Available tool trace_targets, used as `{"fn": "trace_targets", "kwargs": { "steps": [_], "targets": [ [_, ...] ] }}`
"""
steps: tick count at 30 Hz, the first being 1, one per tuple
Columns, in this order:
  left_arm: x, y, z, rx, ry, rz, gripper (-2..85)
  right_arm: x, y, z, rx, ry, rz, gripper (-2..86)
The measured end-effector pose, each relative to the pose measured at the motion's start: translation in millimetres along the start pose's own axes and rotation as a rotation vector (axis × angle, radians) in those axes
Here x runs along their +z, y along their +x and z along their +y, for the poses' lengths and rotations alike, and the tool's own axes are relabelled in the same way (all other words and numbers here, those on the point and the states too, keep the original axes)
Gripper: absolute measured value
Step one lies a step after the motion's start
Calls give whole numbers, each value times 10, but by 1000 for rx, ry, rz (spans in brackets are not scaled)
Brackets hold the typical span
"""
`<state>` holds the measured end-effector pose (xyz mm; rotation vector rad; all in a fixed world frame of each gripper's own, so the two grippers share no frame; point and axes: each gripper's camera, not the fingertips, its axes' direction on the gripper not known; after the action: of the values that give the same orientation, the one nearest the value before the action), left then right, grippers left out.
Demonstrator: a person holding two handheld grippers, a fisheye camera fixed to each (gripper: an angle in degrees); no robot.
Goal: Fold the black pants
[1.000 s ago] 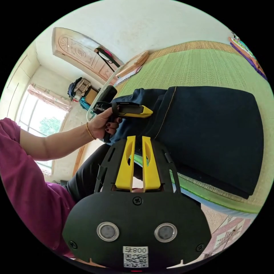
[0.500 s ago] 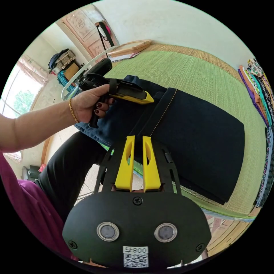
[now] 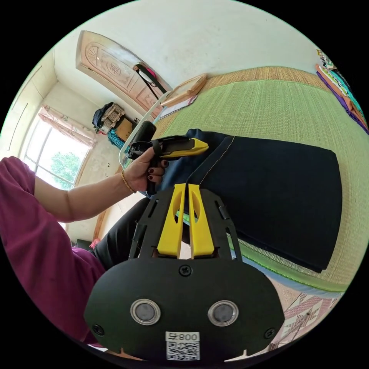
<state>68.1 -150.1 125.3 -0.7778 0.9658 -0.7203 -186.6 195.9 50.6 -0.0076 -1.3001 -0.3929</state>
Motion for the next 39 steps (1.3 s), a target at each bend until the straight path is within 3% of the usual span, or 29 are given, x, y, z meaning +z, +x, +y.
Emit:
{"fn": "trace_targets", "kwargs": {
  "steps": [10, 19, 22, 27, 30, 33, 36, 39],
  "targets": [
    [380, 203, -28, 83, -132, -200, 6, 170, 359, 141, 43, -79, -82, 15],
    [638, 481, -42, 155, -173, -293, 1, -418, 654, 452, 71, 1, 25, 1],
    [692, 599, -49, 148, -143, -292, 0, -246, 849, 565, 125, -112, 80, 1],
    [817, 893, -204, 217, -58, -309, 0, -293, 932, 716, 134, -122, 73, 0],
    [1029, 857, -332, 216, -100, -458, 0, -563, 981, 860, 126, -68, 47, 0],
    [1144, 785, -348, 187, -103, -384, 0, -989, 1157, 1128, 184, 36, 136, 0],
    [1278, 892, -304, 224, -101, -428, 0, -1313, 1493, 1497, 307, 113, 203, 0],
    [1405, 926, -307, 200, -100, -411, 0, -1311, 1833, 1811, 386, 108, 131, 0]
  ]
}}
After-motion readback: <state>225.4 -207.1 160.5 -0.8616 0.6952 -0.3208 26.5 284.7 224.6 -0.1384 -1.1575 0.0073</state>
